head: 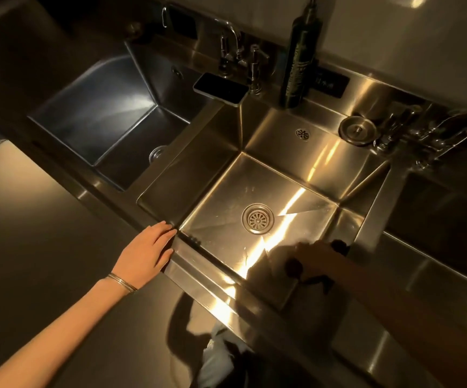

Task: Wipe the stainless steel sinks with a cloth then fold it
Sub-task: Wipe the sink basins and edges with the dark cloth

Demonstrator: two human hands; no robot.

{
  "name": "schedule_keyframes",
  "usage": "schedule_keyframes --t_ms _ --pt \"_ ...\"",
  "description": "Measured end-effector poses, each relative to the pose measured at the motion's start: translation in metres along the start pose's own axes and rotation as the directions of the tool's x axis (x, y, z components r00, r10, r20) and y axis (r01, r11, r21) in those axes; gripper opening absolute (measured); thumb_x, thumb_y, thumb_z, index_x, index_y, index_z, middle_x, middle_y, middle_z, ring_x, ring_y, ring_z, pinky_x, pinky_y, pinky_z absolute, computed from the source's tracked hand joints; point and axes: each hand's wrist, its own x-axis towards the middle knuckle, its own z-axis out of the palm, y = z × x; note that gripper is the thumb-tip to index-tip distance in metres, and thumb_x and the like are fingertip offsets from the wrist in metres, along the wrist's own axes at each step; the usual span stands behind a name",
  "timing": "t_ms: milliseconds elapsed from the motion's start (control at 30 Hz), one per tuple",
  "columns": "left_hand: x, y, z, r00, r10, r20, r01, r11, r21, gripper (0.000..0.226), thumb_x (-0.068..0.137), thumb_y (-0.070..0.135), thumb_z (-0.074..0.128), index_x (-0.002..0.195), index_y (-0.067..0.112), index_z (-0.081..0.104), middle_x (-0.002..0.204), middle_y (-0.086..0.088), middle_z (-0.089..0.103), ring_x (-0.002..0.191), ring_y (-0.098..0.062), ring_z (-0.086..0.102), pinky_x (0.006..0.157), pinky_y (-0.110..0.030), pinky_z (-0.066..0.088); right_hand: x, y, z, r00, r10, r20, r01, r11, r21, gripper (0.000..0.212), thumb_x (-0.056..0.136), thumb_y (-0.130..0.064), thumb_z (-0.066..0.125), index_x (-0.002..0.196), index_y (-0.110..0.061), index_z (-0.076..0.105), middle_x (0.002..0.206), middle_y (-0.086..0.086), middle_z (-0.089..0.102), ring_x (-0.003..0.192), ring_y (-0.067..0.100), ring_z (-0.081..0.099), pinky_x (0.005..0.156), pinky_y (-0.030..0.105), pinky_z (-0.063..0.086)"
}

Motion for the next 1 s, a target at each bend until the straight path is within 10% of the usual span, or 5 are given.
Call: schedule_keyframes --t_ms 200,533,700,833,1000 --pt "0.028 -0.050 -0.017 0.989 -0.126 -0.076 0.126 0.992 -0.002 0.050 0.083 0.017 0.065 0.128 0.000 0.052 0.132 -0.020 0.050 0.122 -0.035 0.049 0.100 -0.045 0.041 0.030 -0.046 -0.029 0.965 -0.079 -0.249 0.102 0.991 0.084 0.074 0.084 -0.035 0.064 0.145 -0.025 0.024 0.142 0.005 0.037 0.124 0.036 0.042 0.093 0.044 0.041" --pt "0.054 -0.085 0.003 0.959 -0.267 -0.097 0.252 0.958 -0.139 0.053 0.091 0.022 0.047 0.139 0.002 0.038 0.144 -0.016 0.037 0.132 -0.032 0.036 0.109 -0.043 0.031 0.123 -0.141 -0.093 0.759 -0.164 -0.631 0.412 0.871 0.269 0.034 0.092 -0.035 0.052 0.123 -0.022 0.054 0.126 0.009 0.053 0.117 0.031 0.050 0.097 0.046 0.043" --pt "0.055 -0.081 0.015 0.937 -0.322 -0.134 0.296 0.938 -0.183 0.059 0.081 0.019 0.035 0.138 0.002 0.040 0.143 -0.017 0.038 0.132 -0.032 0.035 0.108 -0.043 0.030 0.184 -0.170 -0.120 0.443 -0.235 -0.865 0.592 0.802 0.084 0.041 0.076 -0.019 0.069 0.116 -0.019 0.063 0.117 0.016 0.061 0.094 0.035 0.061 0.080 0.040 0.052" --pt "0.058 -0.083 0.018 0.927 -0.344 -0.152 0.312 0.928 -0.201 0.064 0.075 0.020 0.030 0.136 0.002 0.042 0.142 -0.018 0.040 0.128 -0.031 0.038 0.102 -0.048 0.040 0.235 -0.209 -0.111 0.524 -0.260 -0.811 0.542 0.836 0.082 0.031 0.094 -0.035 0.050 0.124 -0.035 0.054 0.128 -0.003 0.053 0.108 0.022 0.051 0.094 0.033 0.033" --pt "0.058 -0.083 0.019 0.920 -0.326 -0.215 0.280 0.935 -0.218 0.059 0.079 0.019 0.032 0.135 0.004 0.043 0.141 -0.015 0.040 0.127 -0.027 0.039 0.097 -0.041 0.042 0.269 -0.198 -0.081 0.574 -0.214 -0.791 0.498 0.857 0.130 0.041 0.074 -0.033 0.041 0.103 -0.031 0.071 0.114 -0.001 0.065 0.094 0.024 0.062 0.082 0.025 0.053"
